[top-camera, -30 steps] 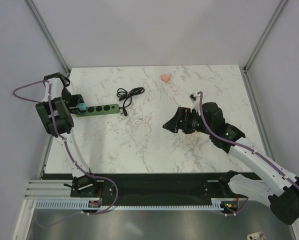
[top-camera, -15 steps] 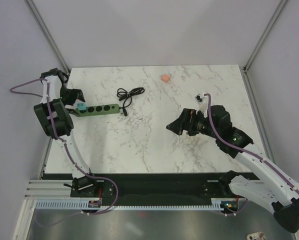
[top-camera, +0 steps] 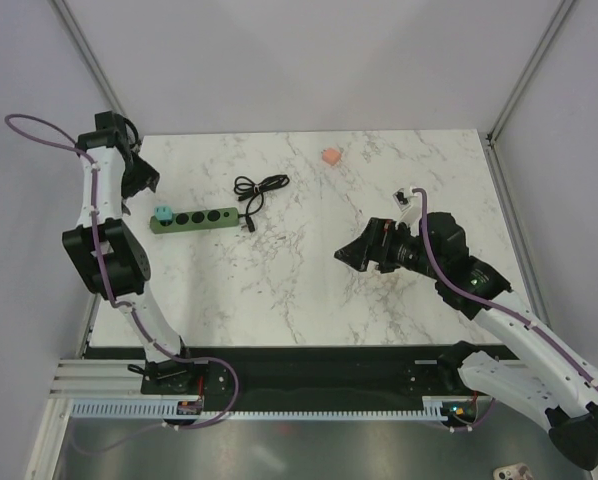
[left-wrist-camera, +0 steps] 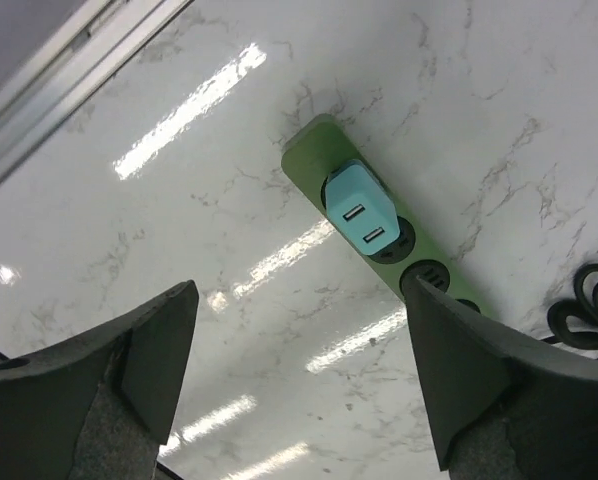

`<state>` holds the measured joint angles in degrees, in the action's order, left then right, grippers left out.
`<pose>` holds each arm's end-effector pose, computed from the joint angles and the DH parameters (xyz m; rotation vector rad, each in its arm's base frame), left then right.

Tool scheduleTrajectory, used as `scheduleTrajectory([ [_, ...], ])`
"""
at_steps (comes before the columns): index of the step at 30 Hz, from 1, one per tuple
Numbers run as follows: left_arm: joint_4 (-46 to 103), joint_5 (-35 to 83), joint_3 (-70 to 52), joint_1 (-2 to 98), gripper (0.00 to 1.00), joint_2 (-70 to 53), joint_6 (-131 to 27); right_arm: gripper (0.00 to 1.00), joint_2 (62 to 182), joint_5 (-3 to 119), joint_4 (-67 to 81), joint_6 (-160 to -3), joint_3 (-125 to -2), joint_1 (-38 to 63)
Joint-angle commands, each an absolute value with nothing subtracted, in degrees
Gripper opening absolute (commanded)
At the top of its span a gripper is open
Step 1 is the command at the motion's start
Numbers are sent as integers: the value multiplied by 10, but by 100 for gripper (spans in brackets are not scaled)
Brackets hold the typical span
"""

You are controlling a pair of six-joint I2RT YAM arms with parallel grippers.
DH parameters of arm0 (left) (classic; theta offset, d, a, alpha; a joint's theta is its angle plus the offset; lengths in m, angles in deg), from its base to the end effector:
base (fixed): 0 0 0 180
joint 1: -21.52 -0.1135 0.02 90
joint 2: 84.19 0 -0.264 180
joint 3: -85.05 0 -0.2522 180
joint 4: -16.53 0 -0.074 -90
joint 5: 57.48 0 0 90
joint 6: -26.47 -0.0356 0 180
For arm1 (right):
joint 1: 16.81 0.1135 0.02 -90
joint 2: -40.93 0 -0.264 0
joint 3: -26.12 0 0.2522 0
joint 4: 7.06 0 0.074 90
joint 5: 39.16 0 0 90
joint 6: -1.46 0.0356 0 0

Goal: Insert the plug

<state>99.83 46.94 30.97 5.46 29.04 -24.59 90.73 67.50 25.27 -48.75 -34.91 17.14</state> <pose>0.3879 0.1209 0.3092 -1.3230 2.4127 0.2479 0.1584 0.1189 0.3253 -0.1031 2.0953 1.1036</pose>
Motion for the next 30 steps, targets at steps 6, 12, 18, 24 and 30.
scheduleTrajectory([
  [6, 739, 353, 138, 109, 83, 159, -551, 98, 897, 674, 248, -489, -343, 172],
  [12, 732, 335, 141, 110, 77, 199, -603, 98, 898, 673, 247, -493, -338, 172],
  [18, 722, 344, 133, 111, 76, 214, -620, 98, 908, 667, 248, -510, -341, 171],
  [24, 709, 381, 102, 110, 74, 208, -631, 98, 924, 668, 248, -522, -347, 172],
  [30, 695, 393, 63, 110, 70, 208, -633, 98, 926, 669, 247, -523, -347, 172],
])
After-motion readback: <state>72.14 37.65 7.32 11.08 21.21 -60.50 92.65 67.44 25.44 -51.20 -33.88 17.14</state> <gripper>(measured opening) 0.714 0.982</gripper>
